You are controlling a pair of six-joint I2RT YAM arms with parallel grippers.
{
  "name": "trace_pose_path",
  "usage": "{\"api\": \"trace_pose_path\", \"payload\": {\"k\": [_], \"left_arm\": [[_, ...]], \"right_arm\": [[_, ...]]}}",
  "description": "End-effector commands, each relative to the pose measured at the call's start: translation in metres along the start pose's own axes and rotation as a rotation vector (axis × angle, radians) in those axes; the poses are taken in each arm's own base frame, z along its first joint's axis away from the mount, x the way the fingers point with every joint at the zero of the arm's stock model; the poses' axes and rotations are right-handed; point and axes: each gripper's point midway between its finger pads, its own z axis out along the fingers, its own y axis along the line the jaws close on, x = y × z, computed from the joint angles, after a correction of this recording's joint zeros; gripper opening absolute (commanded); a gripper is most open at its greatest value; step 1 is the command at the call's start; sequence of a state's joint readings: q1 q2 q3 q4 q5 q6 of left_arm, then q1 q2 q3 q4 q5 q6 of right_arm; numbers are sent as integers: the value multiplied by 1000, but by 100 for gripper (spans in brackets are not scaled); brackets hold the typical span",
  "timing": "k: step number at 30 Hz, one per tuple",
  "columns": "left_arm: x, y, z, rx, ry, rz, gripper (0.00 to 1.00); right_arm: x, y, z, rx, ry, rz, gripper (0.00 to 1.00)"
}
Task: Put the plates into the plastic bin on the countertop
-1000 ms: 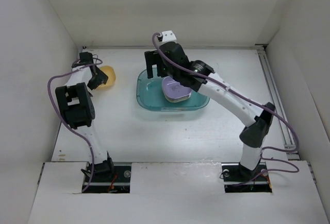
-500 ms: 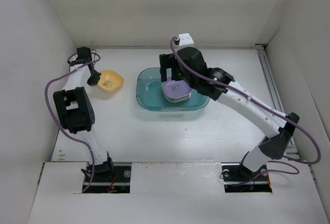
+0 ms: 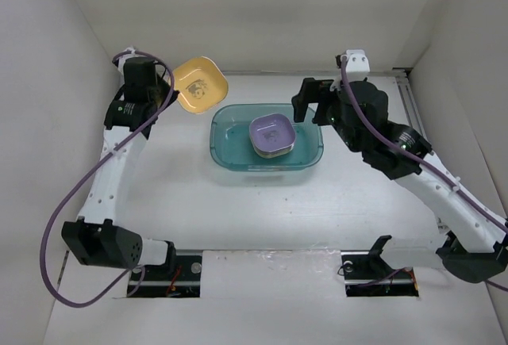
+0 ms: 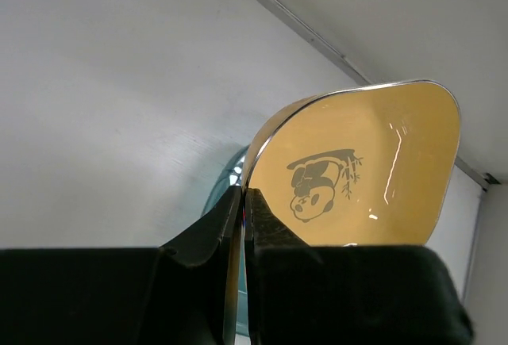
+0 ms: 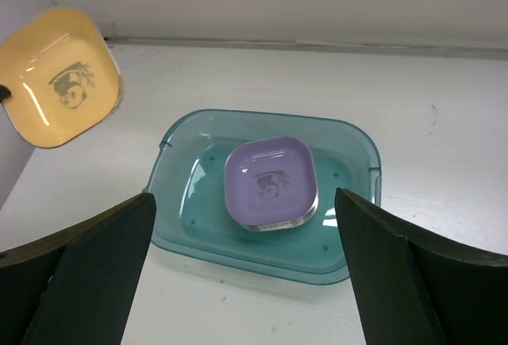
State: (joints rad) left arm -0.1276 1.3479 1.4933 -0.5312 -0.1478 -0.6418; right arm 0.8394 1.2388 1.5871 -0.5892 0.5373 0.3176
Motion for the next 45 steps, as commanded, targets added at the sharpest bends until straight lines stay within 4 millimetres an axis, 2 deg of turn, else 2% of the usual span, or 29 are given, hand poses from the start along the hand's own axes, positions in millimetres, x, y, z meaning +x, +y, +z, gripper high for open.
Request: {"api": "trace_pose_path", "payload": {"k": [1, 3, 4, 5, 7, 8, 9, 10, 12, 14, 15, 17, 19, 22, 25, 26, 27, 28, 29, 30, 32, 33, 35, 36, 38, 40, 42, 43, 45], "left_arm": [[21, -25, -3, 156, 99, -28, 0], [36, -56, -10, 243, 111, -4, 0], [42, -69, -12, 267, 119, 12, 0], [68, -88, -8, 292, 181, 51, 0], [88, -106, 0, 323, 221, 88, 0], [110, -115, 6, 332, 263, 114, 0], [116, -120, 8, 340, 272, 109, 0], [118, -121, 15, 330, 263, 93, 0], [136, -114, 31, 308, 299, 87, 0], [143, -117, 39, 320, 307, 73, 0], [157, -111, 48, 309, 334, 79, 0], [166, -118, 52, 340, 347, 81, 0], [182, -112, 65, 317, 383, 77, 0], [199, -108, 77, 311, 418, 72, 0], [210, -115, 75, 326, 432, 72, 0], [214, -119, 75, 331, 439, 69, 7], [219, -117, 73, 315, 447, 79, 23], [218, -112, 75, 284, 438, 74, 38], [207, -120, 67, 311, 416, 67, 58], [202, -123, 63, 322, 406, 63, 69], [190, -118, 55, 294, 372, 64, 87], [173, -122, 41, 318, 337, 63, 99], [149, -122, 25, 323, 269, 79, 100], [127, -124, 4, 338, 224, 82, 100], [101, -121, -16, 338, 154, 128, 100], [57, -116, -46, 320, 29, 138, 100], [33, -93, -64, 231, -48, 177, 100], [15, -83, -84, 222, -104, 193, 100], [-1, -60, -105, 167, -163, 212, 100]], "right_arm": [[1, -19, -1, 63, -7, 3, 100], [-5, -26, -7, 73, -21, 22, 100], [-3, -34, -4, 98, -16, 20, 100], [-7, -39, -7, 104, -29, 29, 100], [-9, -46, -10, 115, -29, 33, 100], [-13, -50, -13, 121, -40, 40, 100], [-15, -55, -17, 123, -42, 44, 100], [-15, -53, -17, 115, -39, 44, 100], [-16, -53, -22, 103, -41, 47, 100], [-20, -56, -30, 99, -52, 53, 100], [-20, -56, -30, 99, -52, 53, 100], [-20, -57, -34, 99, -52, 53, 100], [-20, -57, -34, 99, -52, 53, 100], [-18, -56, -34, 88, -40, 49, 100], [-14, -56, -32, 91, -33, 45, 100], [-14, -56, -32, 91, -32, 45, 100], [-14, -56, -32, 91, -32, 45, 100], [-18, -56, -34, 88, -41, 50, 100], [-18, -56, -34, 88, -41, 50, 100], [-24, -56, -39, 82, -57, 58, 100], [-23, -59, -39, 95, -52, 45, 100], [-27, -58, -41, 92, -61, 50, 100], [-26, -61, -43, 105, -53, 44, 100], [-30, -62, -48, 102, -63, 49, 100], [-32, -67, -56, 112, -62, 47, 100], [-39, -72, -67, 128, -77, 50, 100], [-37, -84, -80, 160, -64, 38, 100], [-40, -88, -88, 169, -70, 38, 100], [-38, -100, -106, 192, -60, 27, 100]]}}
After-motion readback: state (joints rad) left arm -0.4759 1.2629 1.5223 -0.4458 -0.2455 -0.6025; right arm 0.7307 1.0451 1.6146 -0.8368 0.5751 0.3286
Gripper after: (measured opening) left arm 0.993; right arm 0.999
